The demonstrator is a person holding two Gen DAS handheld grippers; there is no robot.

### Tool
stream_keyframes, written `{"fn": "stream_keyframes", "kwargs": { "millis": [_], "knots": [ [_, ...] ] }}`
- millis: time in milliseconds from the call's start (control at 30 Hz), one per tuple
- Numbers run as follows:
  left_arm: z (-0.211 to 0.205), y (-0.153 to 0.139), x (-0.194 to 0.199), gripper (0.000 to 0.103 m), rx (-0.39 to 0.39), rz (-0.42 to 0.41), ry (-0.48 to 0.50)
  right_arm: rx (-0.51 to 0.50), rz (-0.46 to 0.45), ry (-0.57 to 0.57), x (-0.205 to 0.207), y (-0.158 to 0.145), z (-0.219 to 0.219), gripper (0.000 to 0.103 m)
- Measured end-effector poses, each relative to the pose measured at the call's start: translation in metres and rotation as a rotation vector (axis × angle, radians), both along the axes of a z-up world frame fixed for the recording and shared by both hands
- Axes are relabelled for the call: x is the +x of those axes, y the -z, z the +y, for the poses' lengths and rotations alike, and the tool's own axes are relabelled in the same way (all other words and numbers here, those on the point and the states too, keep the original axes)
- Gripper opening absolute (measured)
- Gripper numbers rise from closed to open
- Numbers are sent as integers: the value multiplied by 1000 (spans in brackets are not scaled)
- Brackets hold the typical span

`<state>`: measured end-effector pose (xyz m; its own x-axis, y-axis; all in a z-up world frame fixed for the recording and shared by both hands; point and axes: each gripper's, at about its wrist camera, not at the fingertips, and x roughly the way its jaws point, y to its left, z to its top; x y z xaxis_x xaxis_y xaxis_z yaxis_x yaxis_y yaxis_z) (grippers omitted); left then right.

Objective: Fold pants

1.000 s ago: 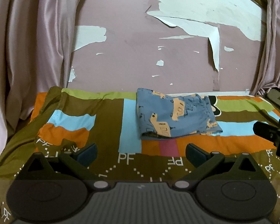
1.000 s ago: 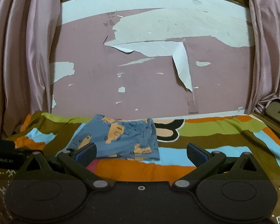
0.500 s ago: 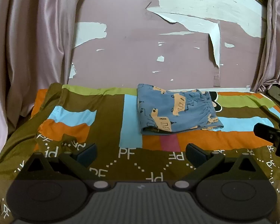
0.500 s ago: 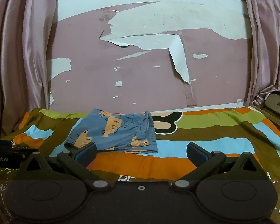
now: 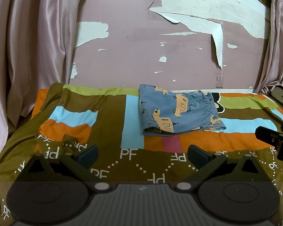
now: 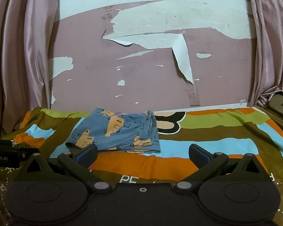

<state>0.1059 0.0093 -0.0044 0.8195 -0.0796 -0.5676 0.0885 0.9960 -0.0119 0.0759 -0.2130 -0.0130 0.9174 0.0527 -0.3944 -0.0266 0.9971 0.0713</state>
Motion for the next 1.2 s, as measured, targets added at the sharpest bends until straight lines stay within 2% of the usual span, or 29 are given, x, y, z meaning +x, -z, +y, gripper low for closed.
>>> {"fn": "stream_keyframes", "kwargs": {
  "millis": [1200],
  "knots": [
    [1,0,0,103,-8,5,-4,0,9,-3,0,2,1,102]
  ]
}}
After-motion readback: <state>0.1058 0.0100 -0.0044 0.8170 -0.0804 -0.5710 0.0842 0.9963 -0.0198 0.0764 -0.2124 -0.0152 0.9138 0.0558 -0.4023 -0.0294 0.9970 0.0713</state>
